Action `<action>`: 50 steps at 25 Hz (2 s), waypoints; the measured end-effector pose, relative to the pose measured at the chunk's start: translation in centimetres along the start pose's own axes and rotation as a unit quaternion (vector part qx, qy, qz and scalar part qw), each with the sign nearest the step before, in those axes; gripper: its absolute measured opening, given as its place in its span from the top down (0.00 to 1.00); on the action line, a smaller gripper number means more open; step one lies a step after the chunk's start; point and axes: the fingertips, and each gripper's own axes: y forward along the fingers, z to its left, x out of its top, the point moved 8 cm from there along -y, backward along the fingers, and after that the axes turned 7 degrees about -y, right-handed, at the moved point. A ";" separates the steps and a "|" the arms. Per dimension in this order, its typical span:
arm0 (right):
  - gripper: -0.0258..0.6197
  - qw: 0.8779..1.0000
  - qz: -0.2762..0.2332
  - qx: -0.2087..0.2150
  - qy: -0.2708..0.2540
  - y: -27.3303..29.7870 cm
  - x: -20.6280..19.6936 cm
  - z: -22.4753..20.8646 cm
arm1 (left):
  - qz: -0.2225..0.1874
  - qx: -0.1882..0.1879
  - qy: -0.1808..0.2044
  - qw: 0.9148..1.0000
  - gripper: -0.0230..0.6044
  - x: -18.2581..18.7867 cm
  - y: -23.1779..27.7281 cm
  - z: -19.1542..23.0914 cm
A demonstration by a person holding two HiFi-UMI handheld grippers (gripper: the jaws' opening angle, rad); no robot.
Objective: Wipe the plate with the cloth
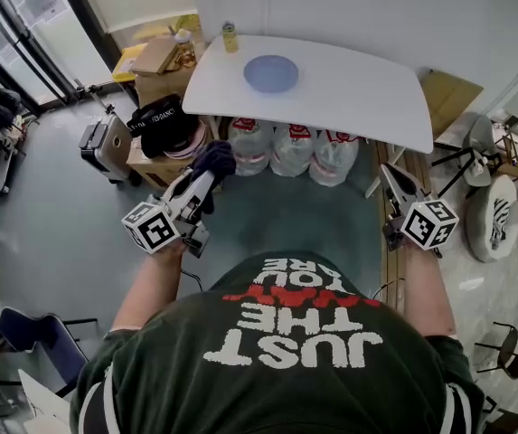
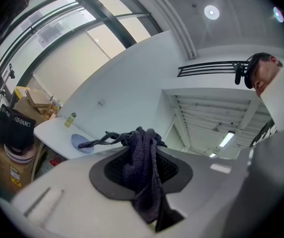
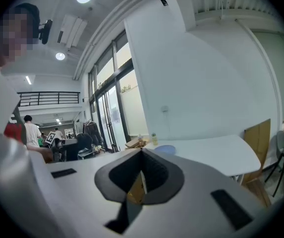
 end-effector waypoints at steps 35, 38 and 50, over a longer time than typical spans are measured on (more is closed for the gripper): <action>0.96 0.996 -0.022 0.061 0.064 20.4 -0.6 -7.3 | 0.006 0.045 -0.011 0.999 0.81 6.1 5.2 13.4; 0.96 0.993 -0.027 0.088 0.069 23.6 -0.5 -11.8 | -0.010 0.060 -0.008 0.998 0.81 5.9 9.4 13.8; 0.96 0.982 0.014 0.172 0.076 36.9 1.6 -29.4 | -0.011 0.137 -0.015 0.990 0.81 8.2 29.4 18.0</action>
